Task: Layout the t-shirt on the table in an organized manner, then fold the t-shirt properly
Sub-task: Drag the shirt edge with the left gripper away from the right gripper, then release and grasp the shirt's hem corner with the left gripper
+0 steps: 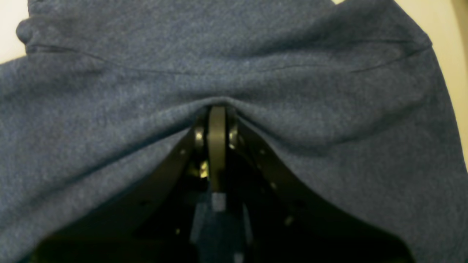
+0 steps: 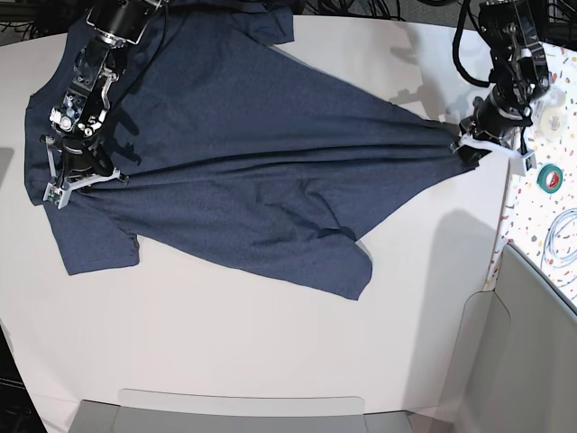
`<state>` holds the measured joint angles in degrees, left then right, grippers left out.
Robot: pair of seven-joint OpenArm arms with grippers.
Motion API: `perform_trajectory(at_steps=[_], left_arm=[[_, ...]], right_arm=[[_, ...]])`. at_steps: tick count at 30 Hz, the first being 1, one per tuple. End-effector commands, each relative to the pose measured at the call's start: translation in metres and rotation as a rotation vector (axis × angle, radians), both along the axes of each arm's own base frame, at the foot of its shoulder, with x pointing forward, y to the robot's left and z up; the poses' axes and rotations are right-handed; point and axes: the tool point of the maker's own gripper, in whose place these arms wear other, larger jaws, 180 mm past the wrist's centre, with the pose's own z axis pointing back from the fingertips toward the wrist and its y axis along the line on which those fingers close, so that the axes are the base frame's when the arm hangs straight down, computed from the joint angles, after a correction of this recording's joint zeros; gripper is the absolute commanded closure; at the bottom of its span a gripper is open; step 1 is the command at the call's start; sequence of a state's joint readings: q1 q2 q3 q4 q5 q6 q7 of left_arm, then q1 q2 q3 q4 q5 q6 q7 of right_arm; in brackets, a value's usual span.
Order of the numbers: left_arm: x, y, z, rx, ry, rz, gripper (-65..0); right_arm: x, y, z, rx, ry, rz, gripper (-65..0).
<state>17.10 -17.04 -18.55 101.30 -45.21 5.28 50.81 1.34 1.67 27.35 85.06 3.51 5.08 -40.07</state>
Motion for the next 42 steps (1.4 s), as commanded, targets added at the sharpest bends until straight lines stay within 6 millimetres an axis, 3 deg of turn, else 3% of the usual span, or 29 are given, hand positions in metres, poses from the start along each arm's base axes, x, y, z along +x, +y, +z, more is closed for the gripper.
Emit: perform_trajectory(at_steps=[1,6,12,19,24,29,31,34,37,42], left_arm=[[0.001,0.012,0.010,0.034,-0.031,0.017,0.0],[-0.024,0.026,0.001,0.046,0.015,0.056,0.0],[-0.030,0.028,-0.001,0.047,0.031,0.061,0.0],[-0.046,0.013,-0.014,-0.021,0.159,0.008,-19.0],[-0.046,-0.008,-0.010,-0.154,0.164,-0.029,-20.4],[-0.035,-0.017,0.038,-0.388,0.046,-0.092,-20.2],[-0.024,-0.023,0.074,-0.419,-0.079,-0.187,-20.2],[-0.005,-0.035,0.113,-0.393,-0.232,-0.333,-18.7],[0.017,-0.051,0.129,-0.389,-0.293,-0.428,-14.1],[0.061,-0.112,0.130,-0.391,-0.262,-0.639,-9.2]], right_arm=[[-0.005,0.004,-0.007,0.025,0.043,0.004,0.0],[0.002,0.006,-0.008,0.035,0.041,0.004,0.0],[0.016,0.009,-0.008,0.058,0.032,0.004,0.0],[0.040,0.008,0.013,0.056,-0.028,0.006,0.0],[0.045,0.008,0.021,0.052,-0.050,0.006,-8.2],[0.041,0.004,0.045,0.009,-0.108,0.004,-9.7],[0.039,0.000,0.067,-0.028,-0.159,-0.001,-9.7],[0.033,-0.004,0.099,-0.084,-0.230,-0.002,-9.7],[0.024,0.001,0.119,-0.114,-0.277,0.000,-9.7],[-0.001,0.016,0.135,-0.137,-0.311,0.007,-9.2]])
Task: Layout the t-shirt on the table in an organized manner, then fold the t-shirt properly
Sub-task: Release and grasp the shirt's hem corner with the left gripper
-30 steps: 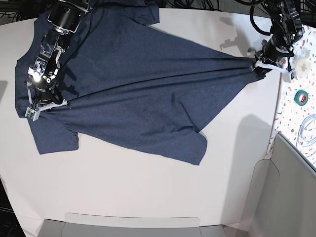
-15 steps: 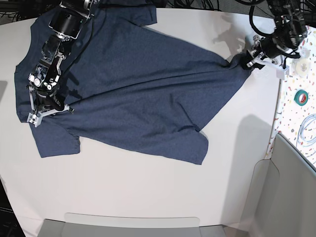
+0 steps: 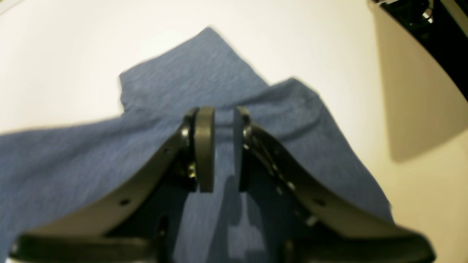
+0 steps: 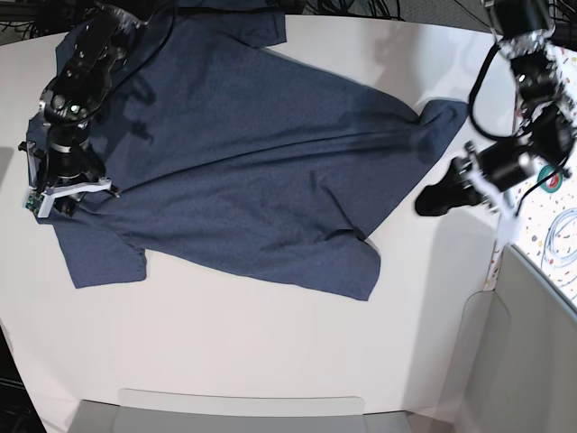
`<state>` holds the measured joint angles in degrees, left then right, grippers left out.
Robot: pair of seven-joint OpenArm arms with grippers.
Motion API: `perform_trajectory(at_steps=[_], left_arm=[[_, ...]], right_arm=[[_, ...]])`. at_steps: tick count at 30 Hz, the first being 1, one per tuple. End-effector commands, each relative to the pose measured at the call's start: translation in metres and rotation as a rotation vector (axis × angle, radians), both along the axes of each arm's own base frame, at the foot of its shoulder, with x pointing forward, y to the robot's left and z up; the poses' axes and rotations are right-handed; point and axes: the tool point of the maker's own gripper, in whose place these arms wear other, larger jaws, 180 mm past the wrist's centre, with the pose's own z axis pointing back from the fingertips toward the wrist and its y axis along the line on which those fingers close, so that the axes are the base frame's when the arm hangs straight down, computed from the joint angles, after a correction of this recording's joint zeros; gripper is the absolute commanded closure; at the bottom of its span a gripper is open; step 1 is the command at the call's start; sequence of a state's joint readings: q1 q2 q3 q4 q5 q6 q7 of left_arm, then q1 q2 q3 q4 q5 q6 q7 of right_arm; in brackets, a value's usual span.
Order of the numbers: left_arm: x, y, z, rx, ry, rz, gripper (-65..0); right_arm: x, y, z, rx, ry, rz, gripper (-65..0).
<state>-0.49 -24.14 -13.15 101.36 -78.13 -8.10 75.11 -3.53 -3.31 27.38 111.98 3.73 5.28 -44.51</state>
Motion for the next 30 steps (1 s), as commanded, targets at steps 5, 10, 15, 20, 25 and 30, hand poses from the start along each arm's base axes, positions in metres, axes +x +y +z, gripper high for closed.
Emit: perform_trajectory(at_steps=[5,10,15,20,25,30], left_arm=[[0.048,-0.064,0.002,0.156,-0.072,-0.168,-6.2],[0.087,-0.119,-0.036,0.323,-0.060,-0.233,-6.2],[0.120,-0.156,-0.074,0.474,-0.080,-0.254,-6.2],[0.146,-0.165,-0.087,0.518,-0.101,-0.223,-6.2],[0.169,-0.154,-0.083,0.515,-0.128,-0.156,-6.3],[0.194,-0.113,-0.103,0.609,-0.122,0.042,-6.3]], right_arm=[[-0.026,0.022,-0.007,0.007,0.019,0.024,0.0],[-0.058,0.041,-0.043,0.013,0.155,0.091,0.0],[-0.092,0.058,-0.072,0.034,0.271,0.138,0.0],[-0.119,0.069,-0.092,0.057,0.381,0.185,0.0],[-0.127,0.071,-0.097,0.136,0.411,0.232,0.0],[-0.126,0.068,-0.096,0.157,0.428,0.256,0.0]])
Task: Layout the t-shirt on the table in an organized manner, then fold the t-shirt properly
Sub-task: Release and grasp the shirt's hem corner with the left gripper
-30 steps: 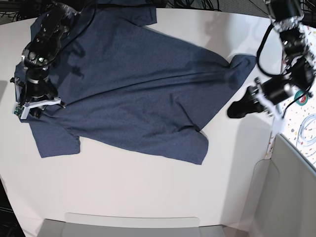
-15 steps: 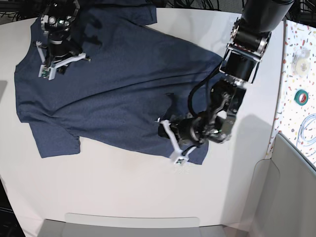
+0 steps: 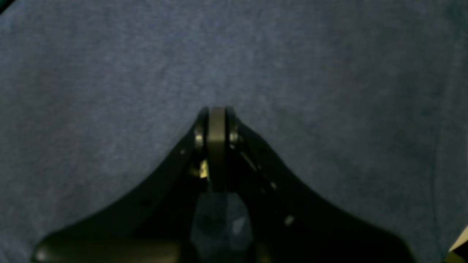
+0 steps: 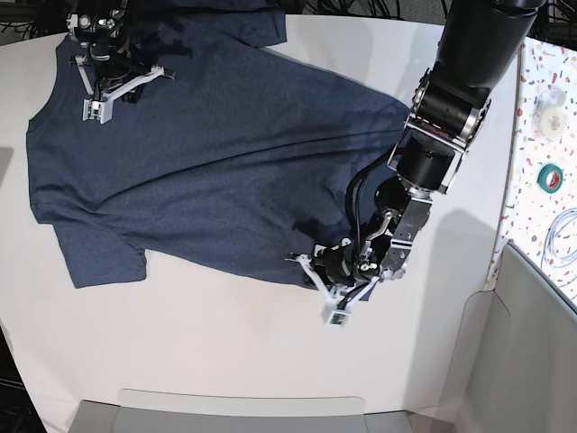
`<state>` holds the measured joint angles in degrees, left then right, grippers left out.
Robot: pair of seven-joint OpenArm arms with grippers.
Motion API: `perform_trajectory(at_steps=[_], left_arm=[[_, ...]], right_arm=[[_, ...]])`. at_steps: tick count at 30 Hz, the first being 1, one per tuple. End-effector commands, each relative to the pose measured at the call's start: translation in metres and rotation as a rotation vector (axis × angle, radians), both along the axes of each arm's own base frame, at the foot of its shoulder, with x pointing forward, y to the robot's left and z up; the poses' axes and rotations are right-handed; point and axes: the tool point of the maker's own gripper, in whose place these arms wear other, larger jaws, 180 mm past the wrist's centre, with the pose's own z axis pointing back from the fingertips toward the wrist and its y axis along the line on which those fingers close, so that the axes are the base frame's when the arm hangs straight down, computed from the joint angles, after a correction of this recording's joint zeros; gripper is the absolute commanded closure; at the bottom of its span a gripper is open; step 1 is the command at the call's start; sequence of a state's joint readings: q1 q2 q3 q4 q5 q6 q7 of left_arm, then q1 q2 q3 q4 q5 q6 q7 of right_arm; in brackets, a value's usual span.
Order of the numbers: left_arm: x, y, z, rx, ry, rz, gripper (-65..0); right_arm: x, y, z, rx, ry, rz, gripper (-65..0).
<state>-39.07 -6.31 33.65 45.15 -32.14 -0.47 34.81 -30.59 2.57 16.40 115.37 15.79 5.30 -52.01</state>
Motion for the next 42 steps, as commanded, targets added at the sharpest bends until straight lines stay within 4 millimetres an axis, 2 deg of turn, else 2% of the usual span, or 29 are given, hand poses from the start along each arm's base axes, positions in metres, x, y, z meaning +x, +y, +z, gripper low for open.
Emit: perform_trajectory(at_steps=[1,4,6,9,13,17,21,24,29,34,39,40,42], left_arm=[[0.017,0.002,0.016,0.012,-0.069,0.027,-6.3],[0.020,0.012,0.006,0.094,-0.108,0.069,-6.4],[0.014,0.011,-0.006,0.121,-0.092,0.061,-6.4],[0.013,0.013,-0.011,0.131,-0.080,0.066,-6.4],[0.020,0.020,-0.005,0.135,-0.122,0.112,-6.4],[0.044,0.056,0.011,0.191,-0.277,0.279,-7.4],[0.056,0.054,0.018,0.209,-0.386,0.314,-13.7],[0.060,0.043,0.021,0.201,-0.409,0.317,-16.3],[0.060,-0.006,0.030,0.136,-0.424,0.271,-16.6],[0.065,-0.035,0.048,0.090,-0.444,0.248,-16.7],[0.076,-0.059,0.096,-0.001,-0.510,0.224,-16.6],[0.072,-0.049,0.090,-0.012,-0.473,0.239,-16.5],[0.068,-0.025,0.099,-0.072,-0.427,0.294,-16.4]], right_arm=[[0.007,-0.004,0.009,-0.020,-0.038,0.004,0.0],[0.010,-0.009,0.009,-0.033,-0.035,0.010,0.0],[0.014,-0.010,0.010,-0.035,-0.044,0.011,0.0],[0.016,-0.010,0.008,-0.030,-0.043,0.008,0.0],[0.021,-0.006,0.009,-0.019,-0.056,0.009,0.0],[0.026,-0.005,0.012,-0.016,-0.070,0.009,0.0],[0.031,-0.005,0.015,-0.016,-0.084,0.009,0.0],[0.034,-0.005,0.017,-0.016,-0.093,0.009,0.0],[0.043,-0.005,0.022,-0.015,-0.117,0.010,0.0],[0.055,-0.004,0.029,-0.013,-0.150,0.009,0.0],[0.076,0.001,0.045,0.052,-0.228,0.006,0.0],[0.083,0.001,0.051,0.066,-0.253,0.003,0.0],[0.093,-0.009,0.062,0.067,-0.296,-0.028,0.0]])
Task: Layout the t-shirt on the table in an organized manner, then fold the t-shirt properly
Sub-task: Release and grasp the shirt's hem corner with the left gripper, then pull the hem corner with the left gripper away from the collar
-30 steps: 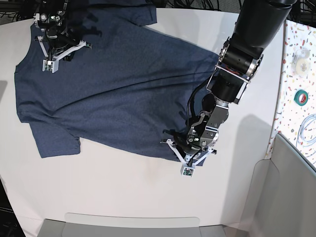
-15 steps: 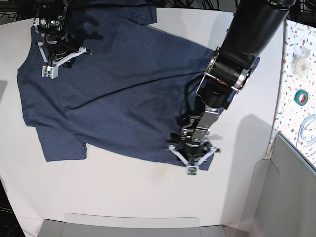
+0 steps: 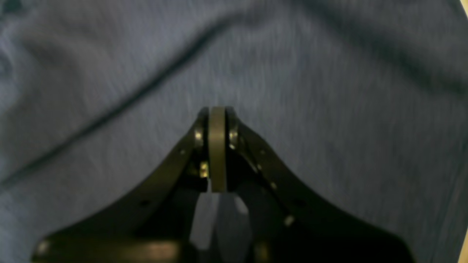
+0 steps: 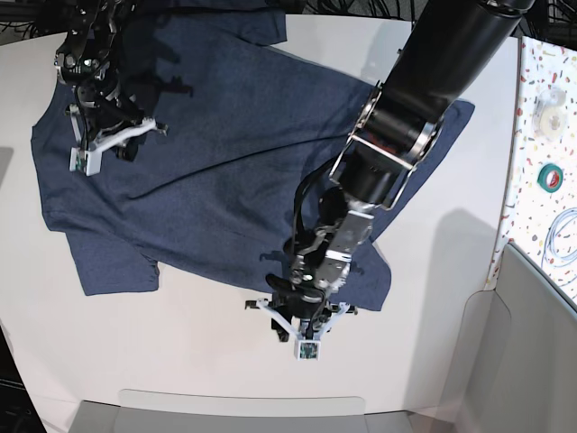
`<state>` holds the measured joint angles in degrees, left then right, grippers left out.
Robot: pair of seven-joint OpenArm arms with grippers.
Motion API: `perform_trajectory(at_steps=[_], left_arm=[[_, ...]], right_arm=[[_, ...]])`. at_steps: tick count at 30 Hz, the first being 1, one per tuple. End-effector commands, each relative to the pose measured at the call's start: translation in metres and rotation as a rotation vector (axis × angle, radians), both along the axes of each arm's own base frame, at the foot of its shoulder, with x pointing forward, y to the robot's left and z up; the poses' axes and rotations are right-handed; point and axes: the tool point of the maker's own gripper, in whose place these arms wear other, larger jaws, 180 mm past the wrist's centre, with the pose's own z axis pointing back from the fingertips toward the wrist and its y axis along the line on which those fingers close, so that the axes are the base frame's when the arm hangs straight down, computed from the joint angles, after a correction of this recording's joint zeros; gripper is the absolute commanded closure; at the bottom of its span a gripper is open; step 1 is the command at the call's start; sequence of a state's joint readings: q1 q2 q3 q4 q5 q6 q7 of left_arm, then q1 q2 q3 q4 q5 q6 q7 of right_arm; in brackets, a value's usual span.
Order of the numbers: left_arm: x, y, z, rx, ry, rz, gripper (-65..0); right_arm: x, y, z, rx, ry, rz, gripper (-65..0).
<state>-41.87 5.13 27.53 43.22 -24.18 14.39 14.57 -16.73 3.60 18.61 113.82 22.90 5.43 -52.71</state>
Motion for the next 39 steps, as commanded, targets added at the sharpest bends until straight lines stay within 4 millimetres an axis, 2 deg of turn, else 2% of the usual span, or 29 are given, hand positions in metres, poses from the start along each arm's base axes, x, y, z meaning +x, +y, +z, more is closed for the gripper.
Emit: perform_trajectory(at_steps=[1,4,7,8,10,12,15,17,21,26,33,36,39], left_arm=[[0.008,0.027,0.029,-0.042,-0.053,0.067,-16.4],[-0.019,0.072,0.047,-0.192,0.013,0.121,-16.4],[-0.052,0.090,0.065,-0.213,0.036,0.024,-16.3],[-0.064,0.095,0.064,-0.201,0.048,-0.011,-16.3],[-0.088,0.109,0.048,-0.147,0.106,-0.064,-14.4],[-0.105,0.124,0.024,-0.088,0.187,-0.091,-12.8],[-0.117,0.140,0.002,-0.039,0.270,-0.095,-12.7],[-0.127,0.144,-0.015,-0.034,0.322,-0.089,-12.7],[-0.139,0.147,-0.034,-0.032,0.366,-0.082,-12.7],[-0.157,0.157,-0.054,-0.019,0.413,-0.067,-12.7],[-0.190,0.182,-0.084,0.026,0.481,-0.037,-12.6],[-0.209,0.202,-0.098,0.067,0.489,-0.013,-12.6],[-0.223,0.218,-0.106,0.099,0.497,0.006,-12.6]], right_arm=[[0.012,-0.013,0.019,-0.028,-0.072,-0.031,0.0],[0.029,-0.025,0.037,-0.030,-0.137,-0.075,0.0],[0.042,-0.031,0.047,-0.035,-0.167,-0.088,0.0],[0.045,-0.035,0.046,-0.028,-0.159,-0.103,0.0],[0.046,-0.050,0.040,-0.023,-0.112,-0.147,0.0],[0.044,-0.061,0.027,0.000,-0.053,-0.187,0.0],[0.032,-0.085,0.011,0.019,-0.005,-0.267,0.0],[0.023,-0.102,0.002,0.029,0.017,-0.325,0.0],[0.004,-0.126,-0.022,0.059,0.080,-0.411,0.0],[0.005,-0.126,-0.043,0.103,0.129,-0.428,0.0],[0.019,-0.126,-0.035,0.111,0.100,-0.421,0.0],[0.024,-0.133,-0.029,0.094,0.089,-0.418,0.0],[0.029,-0.143,-0.031,0.093,0.100,-0.425,0.0]])
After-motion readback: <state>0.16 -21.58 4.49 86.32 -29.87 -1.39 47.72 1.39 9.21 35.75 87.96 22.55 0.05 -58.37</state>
